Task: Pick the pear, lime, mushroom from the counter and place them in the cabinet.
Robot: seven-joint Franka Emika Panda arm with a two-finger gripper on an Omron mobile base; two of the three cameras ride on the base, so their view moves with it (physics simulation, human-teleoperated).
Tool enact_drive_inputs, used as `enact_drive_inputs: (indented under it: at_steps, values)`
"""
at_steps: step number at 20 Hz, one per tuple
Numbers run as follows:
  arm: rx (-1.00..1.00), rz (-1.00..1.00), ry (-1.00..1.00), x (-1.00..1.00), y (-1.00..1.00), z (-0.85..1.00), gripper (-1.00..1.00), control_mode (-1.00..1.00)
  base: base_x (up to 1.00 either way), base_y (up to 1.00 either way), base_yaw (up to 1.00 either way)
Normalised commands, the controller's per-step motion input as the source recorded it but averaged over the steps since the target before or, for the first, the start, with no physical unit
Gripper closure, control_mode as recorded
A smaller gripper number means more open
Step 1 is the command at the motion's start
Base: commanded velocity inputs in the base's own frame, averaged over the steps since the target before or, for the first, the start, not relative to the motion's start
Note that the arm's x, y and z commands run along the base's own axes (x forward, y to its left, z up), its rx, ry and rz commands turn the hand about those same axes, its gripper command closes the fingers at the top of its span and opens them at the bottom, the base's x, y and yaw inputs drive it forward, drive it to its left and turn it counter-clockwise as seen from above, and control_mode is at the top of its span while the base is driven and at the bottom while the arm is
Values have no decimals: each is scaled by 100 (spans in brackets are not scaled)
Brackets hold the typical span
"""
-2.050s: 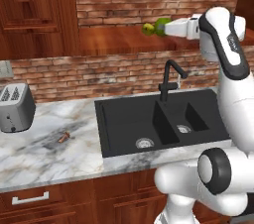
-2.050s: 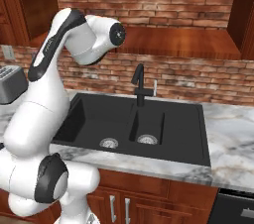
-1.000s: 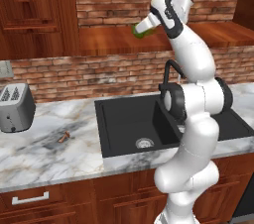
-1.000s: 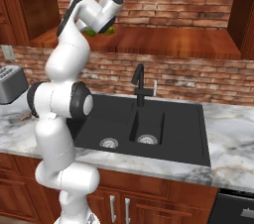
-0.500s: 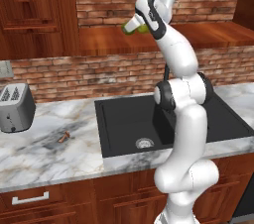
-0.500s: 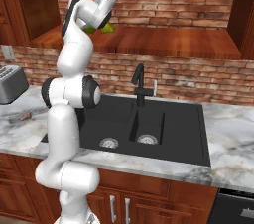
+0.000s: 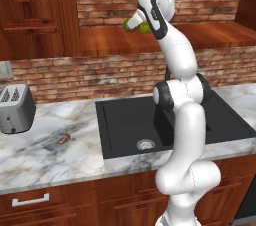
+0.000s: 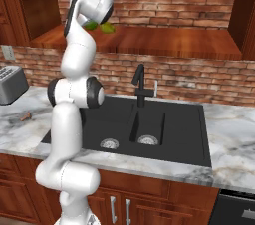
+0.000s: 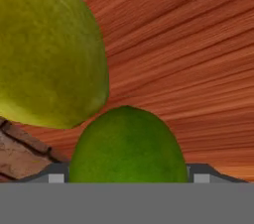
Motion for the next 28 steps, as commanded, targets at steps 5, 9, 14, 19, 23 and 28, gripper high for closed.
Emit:
enact_drive_inputs:
  at_steps: [5,9,14,19,23,28]
  values:
    - [0,0,0,0,17,61,-100,-100,0,0,0]
    - [0,0,0,-20,2,57,-100,-100,0,0,0]
    - [1,-2,-14,-97,-9,21,-100,-100,0,0,0]
    - [1,-6,-37,-100,-15,-22,-100,-100,0,0,0]
    - [0,-2,-39,-100,-11,-91,-100,-100,0,0,0]
    - [-7,-1,-23,-100,-23,-100,-100,-100,0,0,0]
